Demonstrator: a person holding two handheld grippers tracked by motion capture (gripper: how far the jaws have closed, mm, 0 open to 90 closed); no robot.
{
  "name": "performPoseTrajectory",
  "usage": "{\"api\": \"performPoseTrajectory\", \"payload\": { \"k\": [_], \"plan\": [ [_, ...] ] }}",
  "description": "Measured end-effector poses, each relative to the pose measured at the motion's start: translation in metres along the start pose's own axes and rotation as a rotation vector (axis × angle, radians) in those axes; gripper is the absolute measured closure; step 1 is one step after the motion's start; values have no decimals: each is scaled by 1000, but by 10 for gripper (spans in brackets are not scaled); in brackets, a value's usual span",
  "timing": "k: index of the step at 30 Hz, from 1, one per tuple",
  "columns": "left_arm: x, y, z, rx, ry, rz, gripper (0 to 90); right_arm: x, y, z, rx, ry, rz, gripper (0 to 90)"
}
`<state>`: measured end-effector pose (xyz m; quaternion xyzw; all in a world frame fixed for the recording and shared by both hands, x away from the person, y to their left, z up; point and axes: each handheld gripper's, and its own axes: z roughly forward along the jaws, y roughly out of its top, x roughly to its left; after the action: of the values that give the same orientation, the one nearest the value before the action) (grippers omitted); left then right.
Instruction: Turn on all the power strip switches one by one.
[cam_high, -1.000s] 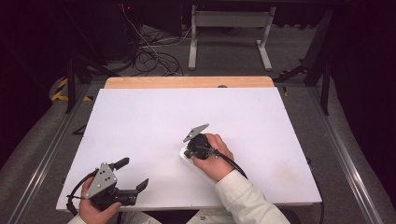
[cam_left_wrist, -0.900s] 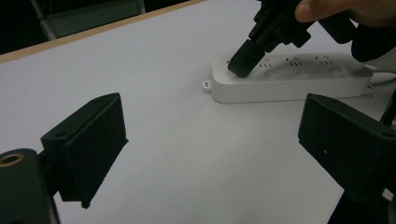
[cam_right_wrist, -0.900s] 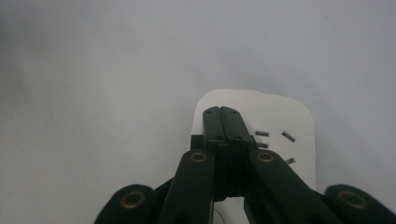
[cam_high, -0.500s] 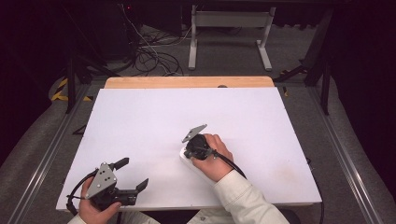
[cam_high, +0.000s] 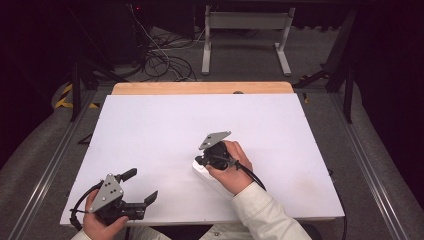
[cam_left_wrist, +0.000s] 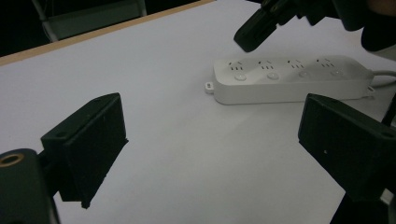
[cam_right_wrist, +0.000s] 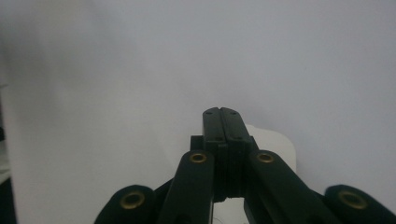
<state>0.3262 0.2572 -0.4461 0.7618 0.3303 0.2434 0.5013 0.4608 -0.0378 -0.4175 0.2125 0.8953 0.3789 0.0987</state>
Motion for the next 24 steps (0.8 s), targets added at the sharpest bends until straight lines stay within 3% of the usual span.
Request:
{"api": "performPoseTrajectory", "payload": {
  "k": [13, 20, 24],
  "plan": [
    [-1, 0, 0, 0, -1, 5, 80, 5, 2, -11, -42, 17, -8, 900],
    [0, 0, 0, 1, 0, 3, 80, 10, 4, -9, -90, 60, 13, 538],
    [0, 0, 0, 0, 0, 1, 80, 9, 5, -10, -128, 50, -7, 455]
  ]
}}
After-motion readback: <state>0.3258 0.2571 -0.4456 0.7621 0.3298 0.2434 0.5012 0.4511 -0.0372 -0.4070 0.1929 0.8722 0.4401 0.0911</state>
